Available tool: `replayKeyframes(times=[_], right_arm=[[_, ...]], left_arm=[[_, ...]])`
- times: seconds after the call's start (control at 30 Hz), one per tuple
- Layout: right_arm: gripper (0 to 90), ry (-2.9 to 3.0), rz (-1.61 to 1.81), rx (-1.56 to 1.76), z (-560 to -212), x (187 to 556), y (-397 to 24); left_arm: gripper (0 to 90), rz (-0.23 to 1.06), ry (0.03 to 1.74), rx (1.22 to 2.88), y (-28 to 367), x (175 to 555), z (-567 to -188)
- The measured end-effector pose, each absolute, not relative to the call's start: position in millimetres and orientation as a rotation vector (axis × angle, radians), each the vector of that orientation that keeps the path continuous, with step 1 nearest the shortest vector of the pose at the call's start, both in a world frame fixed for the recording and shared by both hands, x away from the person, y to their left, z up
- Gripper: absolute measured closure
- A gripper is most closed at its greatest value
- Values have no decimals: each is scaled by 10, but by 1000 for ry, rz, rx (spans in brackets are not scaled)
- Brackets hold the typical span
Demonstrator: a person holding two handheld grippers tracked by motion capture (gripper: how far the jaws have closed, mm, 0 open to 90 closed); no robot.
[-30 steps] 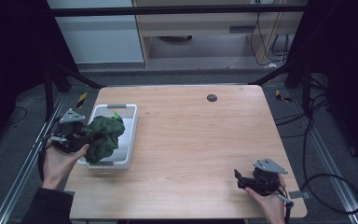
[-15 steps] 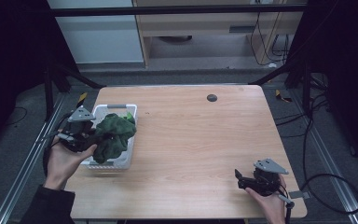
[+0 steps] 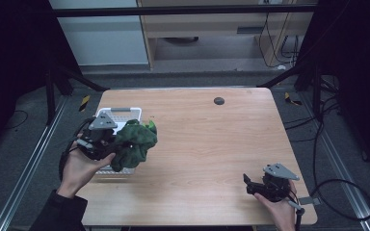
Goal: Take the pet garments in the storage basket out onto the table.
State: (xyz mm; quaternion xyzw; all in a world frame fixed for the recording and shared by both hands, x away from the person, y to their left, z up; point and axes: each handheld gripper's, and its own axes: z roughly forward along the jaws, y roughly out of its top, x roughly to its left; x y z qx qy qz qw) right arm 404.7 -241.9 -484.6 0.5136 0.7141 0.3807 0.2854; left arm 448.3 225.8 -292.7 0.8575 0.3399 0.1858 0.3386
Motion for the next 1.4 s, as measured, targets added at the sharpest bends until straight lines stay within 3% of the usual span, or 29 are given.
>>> replayKeyframes(times=[1.4], right_arm=[[63, 1847, 1033, 1355, -4806, 4039, -2492]], left_arm=[[807, 278, 602, 2477, 1181, 4716, -3449]])
